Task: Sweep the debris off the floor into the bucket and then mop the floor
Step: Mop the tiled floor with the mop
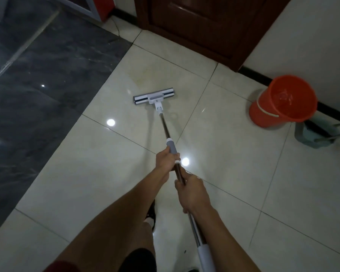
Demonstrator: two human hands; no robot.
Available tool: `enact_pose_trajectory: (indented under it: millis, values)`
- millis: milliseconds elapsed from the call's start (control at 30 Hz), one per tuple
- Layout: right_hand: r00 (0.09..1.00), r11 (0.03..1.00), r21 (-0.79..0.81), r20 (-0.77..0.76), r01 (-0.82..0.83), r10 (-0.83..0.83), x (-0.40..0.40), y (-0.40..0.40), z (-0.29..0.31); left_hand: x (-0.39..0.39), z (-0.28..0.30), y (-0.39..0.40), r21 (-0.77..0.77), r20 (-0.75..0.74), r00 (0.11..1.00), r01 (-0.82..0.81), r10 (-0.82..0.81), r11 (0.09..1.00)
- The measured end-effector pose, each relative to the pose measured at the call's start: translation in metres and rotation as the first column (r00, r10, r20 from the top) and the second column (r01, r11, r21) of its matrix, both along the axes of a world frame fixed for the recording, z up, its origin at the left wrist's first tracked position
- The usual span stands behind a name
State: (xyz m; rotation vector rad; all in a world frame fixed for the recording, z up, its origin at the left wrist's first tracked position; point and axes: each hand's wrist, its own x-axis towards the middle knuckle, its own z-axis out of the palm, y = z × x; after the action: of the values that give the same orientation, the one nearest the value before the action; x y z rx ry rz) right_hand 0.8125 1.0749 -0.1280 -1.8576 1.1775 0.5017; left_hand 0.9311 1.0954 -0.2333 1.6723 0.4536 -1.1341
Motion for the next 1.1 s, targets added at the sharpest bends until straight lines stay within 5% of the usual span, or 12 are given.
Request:
enact_pose_trajectory:
  millis: [1100]
  values:
    - [0.947,0.948,0.037,0.077,-0.315,0.311,0.474,-0.358,-0.056,0.467,-0.019,-0.321,0.047,0.097,0.971,-0.222,0.217,0.974]
